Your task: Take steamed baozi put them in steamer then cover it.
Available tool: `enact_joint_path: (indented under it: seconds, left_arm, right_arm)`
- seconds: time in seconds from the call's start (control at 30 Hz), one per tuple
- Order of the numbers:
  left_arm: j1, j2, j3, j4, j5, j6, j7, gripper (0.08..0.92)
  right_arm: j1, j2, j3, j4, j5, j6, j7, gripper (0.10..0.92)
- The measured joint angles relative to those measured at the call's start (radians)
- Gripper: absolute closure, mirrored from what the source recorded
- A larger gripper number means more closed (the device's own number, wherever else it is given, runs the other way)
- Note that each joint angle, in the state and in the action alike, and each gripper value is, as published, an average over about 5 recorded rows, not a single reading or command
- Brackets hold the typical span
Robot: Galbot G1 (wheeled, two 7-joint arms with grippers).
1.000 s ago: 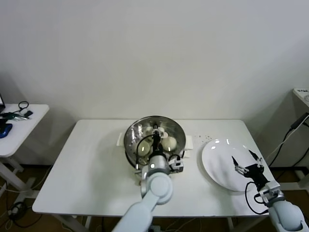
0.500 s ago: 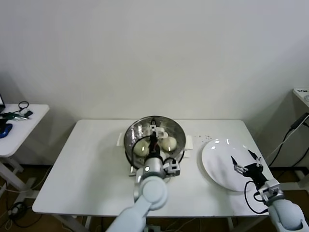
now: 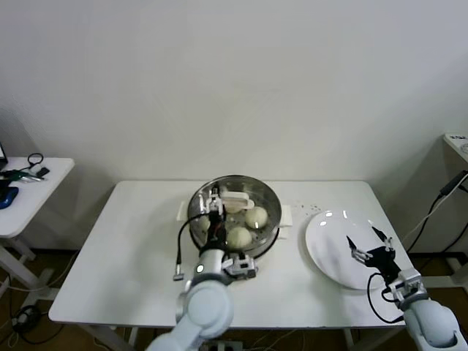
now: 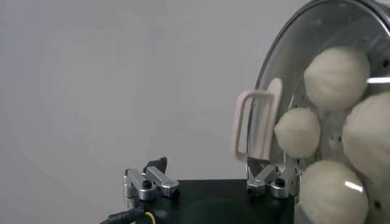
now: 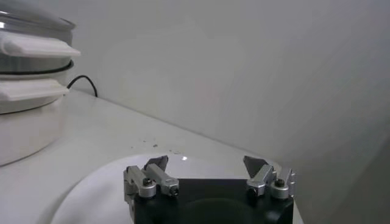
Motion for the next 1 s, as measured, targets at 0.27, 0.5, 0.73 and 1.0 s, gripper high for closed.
enact_joint_path:
  seconds: [0.27, 0.5, 0.73, 1.0]
  left_arm:
    - [0.095, 0.097, -0.117, -0.116, -0.206, 0.000, -0.066, 0.177]
    - [0.203, 0.118, -0.297, -0.174, -0.470, -0.052, -0.139, 0.177]
    - [0.331, 0.095, -0.494, -0.181, -0.772, -0.300, -0.224, 0.177]
    - [0.421, 0.051, -0.659, -0.130, -1.088, -0.564, -0.303, 0.177]
  right_arm:
    - [-0.002, 0.014, 0.008, 0.009, -0.011, -0.001, 0.000, 0.203]
    - [-0.005, 0.031, 0.005, 0.020, -0.018, 0.007, -0.002, 0.203]
    - [-0.008, 0.046, -0.005, 0.030, -0.022, 0.021, -0.006, 0.203]
    - [-0.022, 0.062, -0.008, 0.049, -0.012, 0.024, 0.002, 0.203]
